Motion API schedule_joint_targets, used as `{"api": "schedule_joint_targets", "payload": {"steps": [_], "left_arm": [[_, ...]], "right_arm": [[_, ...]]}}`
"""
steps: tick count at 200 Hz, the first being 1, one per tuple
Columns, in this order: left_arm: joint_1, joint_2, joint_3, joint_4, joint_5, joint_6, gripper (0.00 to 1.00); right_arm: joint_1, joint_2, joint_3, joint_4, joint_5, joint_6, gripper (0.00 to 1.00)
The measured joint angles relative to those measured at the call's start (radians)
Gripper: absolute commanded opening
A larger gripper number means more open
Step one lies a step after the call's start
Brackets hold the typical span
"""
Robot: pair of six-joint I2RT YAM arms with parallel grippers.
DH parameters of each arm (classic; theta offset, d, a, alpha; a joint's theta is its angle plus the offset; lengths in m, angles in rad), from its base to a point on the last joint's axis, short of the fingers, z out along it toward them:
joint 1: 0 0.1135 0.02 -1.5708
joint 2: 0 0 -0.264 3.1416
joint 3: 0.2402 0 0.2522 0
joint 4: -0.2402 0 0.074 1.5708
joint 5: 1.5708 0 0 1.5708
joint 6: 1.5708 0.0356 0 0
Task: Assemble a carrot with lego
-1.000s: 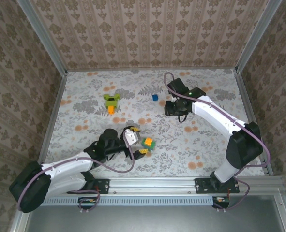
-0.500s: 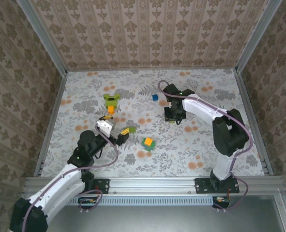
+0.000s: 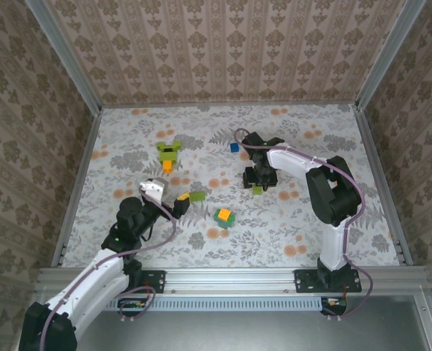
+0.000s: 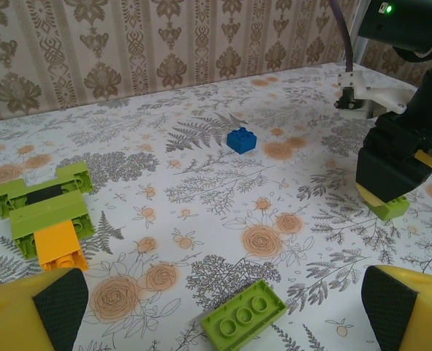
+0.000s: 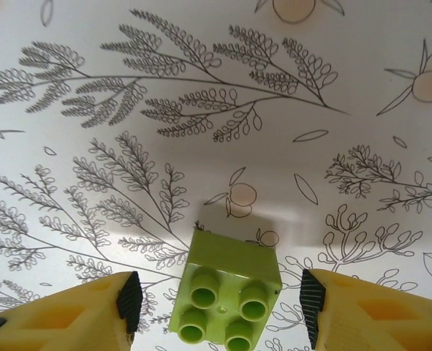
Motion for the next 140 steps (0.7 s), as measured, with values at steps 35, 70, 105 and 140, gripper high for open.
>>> {"api": "schedule_joint_targets", "payload": {"steps": [35,70,105,140], "left_arm": [[0.044,-0.005,0.0,-0.021,-0.052,-0.016,1.0],[0.142,-0.077,-0.001,-0.095,-0.111,-0.077,1.0],[0.259,-0.18,-0.014,-0.15,-0.116,-0.159,1.0],[0.379,-0.254,-0.034,-0.199,-0.098,-0.242,1.0]], "right_arm": [[0.022,-0.009,0.1,-0.018,-0.011,-0.092,0.58],[0.143,0.035,0.415,-0.122,-0.03,-0.298,0.61],[0.32,0.16,0.608,-0.177,-0.014,-0.519,0.63],[0.416,0.238,0.526,-0.195,-0.015,-0.648,0.62]]}}
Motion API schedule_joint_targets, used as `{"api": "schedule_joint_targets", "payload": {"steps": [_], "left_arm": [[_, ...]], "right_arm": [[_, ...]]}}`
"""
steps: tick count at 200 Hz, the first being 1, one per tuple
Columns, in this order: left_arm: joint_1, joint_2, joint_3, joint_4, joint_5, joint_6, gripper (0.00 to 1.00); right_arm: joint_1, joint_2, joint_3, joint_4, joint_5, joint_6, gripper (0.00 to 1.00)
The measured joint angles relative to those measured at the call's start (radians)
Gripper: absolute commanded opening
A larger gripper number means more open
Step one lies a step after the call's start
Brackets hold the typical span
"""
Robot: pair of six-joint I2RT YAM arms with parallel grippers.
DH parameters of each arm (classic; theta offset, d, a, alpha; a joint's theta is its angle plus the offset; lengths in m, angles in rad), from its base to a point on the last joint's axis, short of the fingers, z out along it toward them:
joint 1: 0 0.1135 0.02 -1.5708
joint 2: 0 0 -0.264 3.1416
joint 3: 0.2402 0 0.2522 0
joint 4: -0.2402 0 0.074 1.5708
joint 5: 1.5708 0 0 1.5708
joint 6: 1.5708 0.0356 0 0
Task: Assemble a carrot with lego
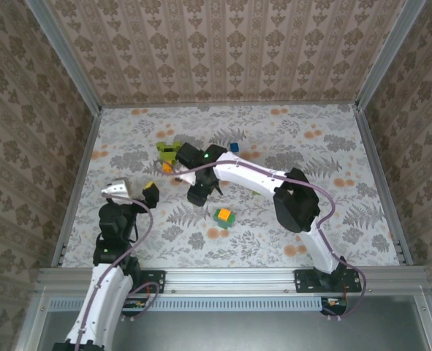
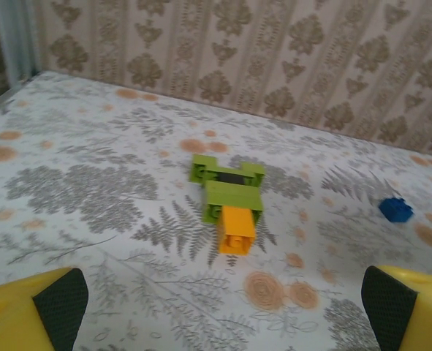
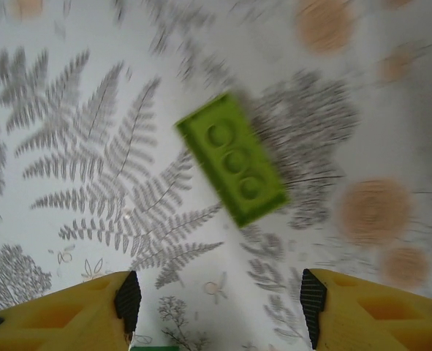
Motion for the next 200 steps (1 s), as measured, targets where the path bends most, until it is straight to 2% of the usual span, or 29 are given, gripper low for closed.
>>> {"api": "schedule_joint_targets", "payload": {"steps": [30,52,126,200], "left_arm": [[0.113,-0.031,-0.022,-0.019,0.056,-0.063,1.0],[0.151,-0.035,-0.034,-0.026,0.092,-0.092,1.0],[0.157,-0.035,-0.042,-0.026,0.138,-0.121,1.0],[0.157,-0.006,-0.042,-0.004,0.153,-0.122,1.0]], "right_arm": [[-0.005,0.005,-0.024,0.001,0.002,-0.065,0.62],[-0.007,0.011,-0.016,0.0,0.003,-0.097,0.63],[0.021,0.156,0.14,-0.045,0.025,-0.156,0.66],[0.026,0.228,0.241,-0.082,0.038,-0.176,0.66]]}}
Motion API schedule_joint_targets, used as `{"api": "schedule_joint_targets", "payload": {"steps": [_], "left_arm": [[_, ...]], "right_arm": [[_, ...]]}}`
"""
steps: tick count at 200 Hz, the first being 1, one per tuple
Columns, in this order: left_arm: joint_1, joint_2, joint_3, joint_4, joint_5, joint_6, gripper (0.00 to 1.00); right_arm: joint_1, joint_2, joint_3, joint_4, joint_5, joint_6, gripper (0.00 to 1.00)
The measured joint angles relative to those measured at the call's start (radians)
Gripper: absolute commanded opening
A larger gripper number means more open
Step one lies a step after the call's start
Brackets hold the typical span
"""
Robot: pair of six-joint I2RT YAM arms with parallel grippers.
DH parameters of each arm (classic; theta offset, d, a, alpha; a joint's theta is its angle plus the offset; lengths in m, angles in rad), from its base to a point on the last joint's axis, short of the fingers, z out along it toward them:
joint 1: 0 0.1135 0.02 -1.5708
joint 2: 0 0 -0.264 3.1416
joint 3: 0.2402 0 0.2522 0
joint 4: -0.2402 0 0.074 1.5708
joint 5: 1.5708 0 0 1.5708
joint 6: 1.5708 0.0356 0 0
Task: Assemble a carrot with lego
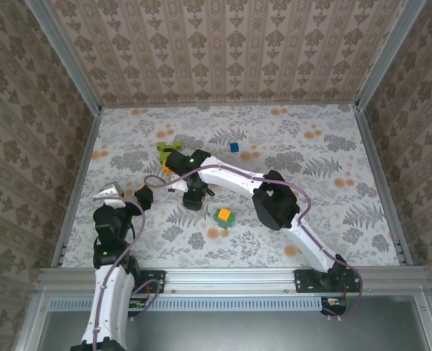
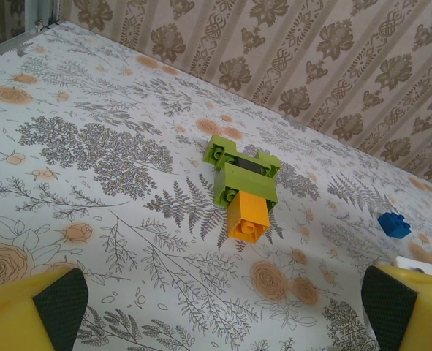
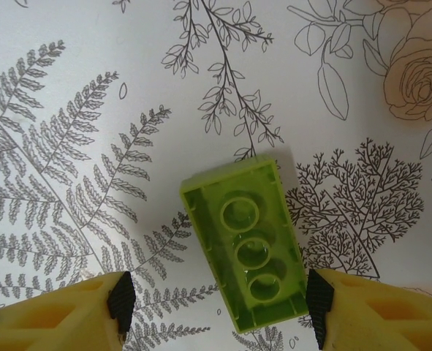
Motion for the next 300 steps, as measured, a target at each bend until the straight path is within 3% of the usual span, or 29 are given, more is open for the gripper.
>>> {"api": "schedule_joint_targets", "payload": {"steps": [94,137,209,243,300], "left_arm": [[0.0,0.04,-0.002,0.035,0.003,0.0,1.0],[0.0,0.06,-0.006,0.054,0.008,0.0,1.0],[0.0,0.06,-0.006,0.077,0.016,0.0,1.0],[0.0,0.06,-0.006,0.077,0.019,0.0,1.0],[0.0,0.06,-0.006,0.077,0.019,0.0,1.0]], "right_arm": [[-0.003,0.056,0.032,-0.011,0.012,-0.011,0.66],[-0.01,0.06,0.037,-0.016,0.011,-0.025,0.46],[-0.053,0.061,0.039,-0.01,-0.029,0.057,0.23],[-0.152,-0.009,-0.012,0.069,-0.104,0.226,0.18],[-0.492,-0.35,-0.361,0.353,-0.378,0.61,0.18]]}}
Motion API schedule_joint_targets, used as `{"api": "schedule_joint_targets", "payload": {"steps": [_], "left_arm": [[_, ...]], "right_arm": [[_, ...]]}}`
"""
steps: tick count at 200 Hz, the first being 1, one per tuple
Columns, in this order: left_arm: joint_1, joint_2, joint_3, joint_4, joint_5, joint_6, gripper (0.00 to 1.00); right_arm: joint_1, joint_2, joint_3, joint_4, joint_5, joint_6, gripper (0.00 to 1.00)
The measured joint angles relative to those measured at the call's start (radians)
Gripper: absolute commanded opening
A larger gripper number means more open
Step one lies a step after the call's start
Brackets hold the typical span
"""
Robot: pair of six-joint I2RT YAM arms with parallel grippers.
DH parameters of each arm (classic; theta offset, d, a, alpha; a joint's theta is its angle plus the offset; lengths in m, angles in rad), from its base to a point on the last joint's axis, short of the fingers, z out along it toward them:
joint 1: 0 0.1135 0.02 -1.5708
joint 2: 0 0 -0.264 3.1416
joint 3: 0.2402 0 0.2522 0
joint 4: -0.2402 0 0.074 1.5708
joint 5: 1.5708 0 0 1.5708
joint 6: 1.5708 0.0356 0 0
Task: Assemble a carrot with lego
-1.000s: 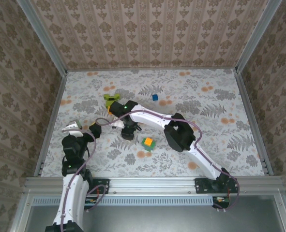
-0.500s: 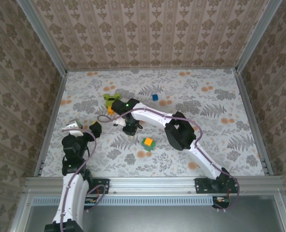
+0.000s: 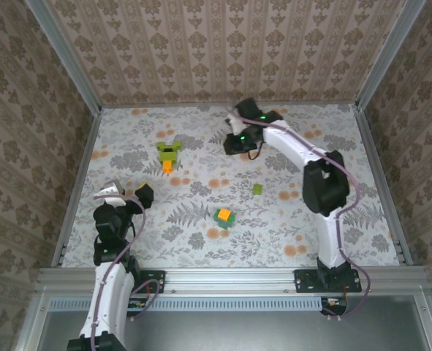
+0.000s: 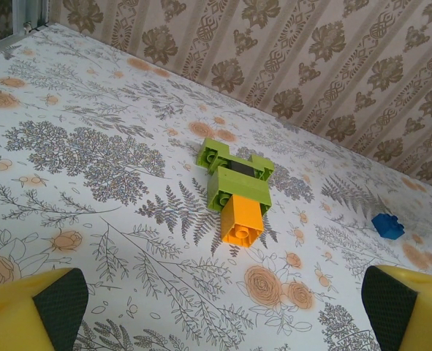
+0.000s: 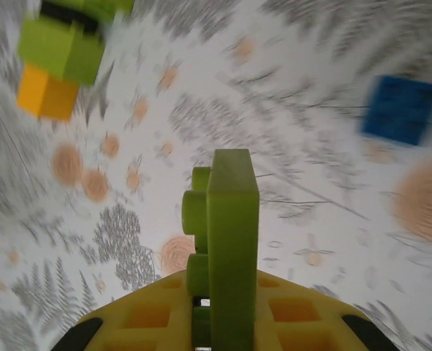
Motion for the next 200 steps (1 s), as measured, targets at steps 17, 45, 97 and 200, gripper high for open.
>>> {"api": "schedule_joint_targets", "payload": {"steps": [17,45,97,200], "left_arm": [[0.0,0.0,0.0,0.0,0.0,0.0,1.0],[0.0,0.0,0.0,0.0,0.003,0.0,1.0],[0.0,0.0,0.0,0.003,0.006,0.0,1.0],[-0.001,0.0,0.0,0.007,0.006,0.0,1.0]], "right_arm": [[-0.057,-0.101,-0.156,0.075,-0.059,0.076,0.18],[-0.118,-0.298,-0.478,0.188,-0.154,0.178,0.18],[-0.215,-0.643,-0.892,0.264,-0.211,0.27,0.2],[-0.318,-0.698,-1.155,0.333,-0.263,0.331,0.22]]}}
